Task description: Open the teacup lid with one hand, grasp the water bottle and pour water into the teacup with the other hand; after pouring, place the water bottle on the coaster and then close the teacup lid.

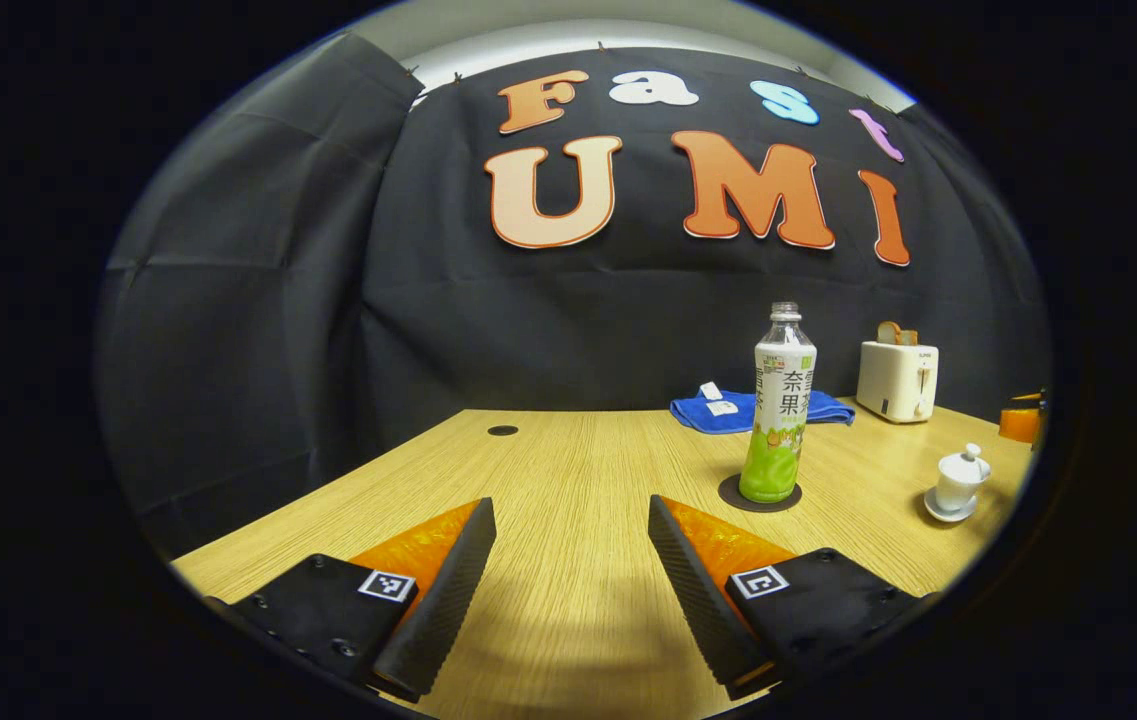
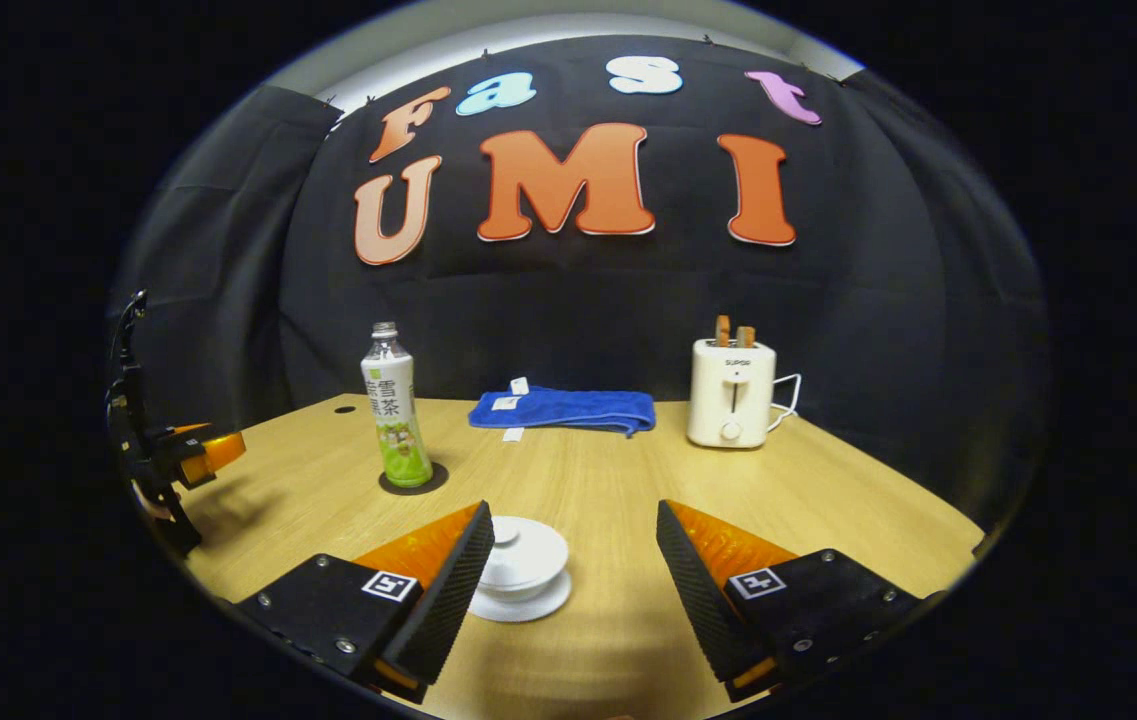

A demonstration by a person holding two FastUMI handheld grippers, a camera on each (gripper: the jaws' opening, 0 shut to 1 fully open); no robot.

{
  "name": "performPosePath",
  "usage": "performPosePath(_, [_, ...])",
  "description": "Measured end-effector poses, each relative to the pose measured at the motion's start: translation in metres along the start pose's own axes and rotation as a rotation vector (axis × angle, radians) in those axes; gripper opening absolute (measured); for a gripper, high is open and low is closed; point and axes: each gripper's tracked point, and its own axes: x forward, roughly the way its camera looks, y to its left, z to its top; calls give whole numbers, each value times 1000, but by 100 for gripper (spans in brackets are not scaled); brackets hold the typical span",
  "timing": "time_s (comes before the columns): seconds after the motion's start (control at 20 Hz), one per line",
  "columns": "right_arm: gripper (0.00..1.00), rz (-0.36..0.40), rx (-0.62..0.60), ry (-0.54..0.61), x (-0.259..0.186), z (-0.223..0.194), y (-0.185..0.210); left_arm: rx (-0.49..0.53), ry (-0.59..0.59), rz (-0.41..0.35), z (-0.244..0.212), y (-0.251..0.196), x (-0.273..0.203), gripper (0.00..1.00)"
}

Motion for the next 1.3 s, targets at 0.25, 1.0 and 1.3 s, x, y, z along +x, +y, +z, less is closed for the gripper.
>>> performPosePath(0.25, [97,-118,11,-60,-10,-4,-58,15,2,-1,0,-1,-1,98])
performPosePath(1.0, [98,-152,56,-121,-8,-12,-66,31,0,-4,0,-3,-1,99])
performPosePath(1.3, [98,-139,55,-117,-8,-13,-64,21,1,-2,0,-1,-1,98])
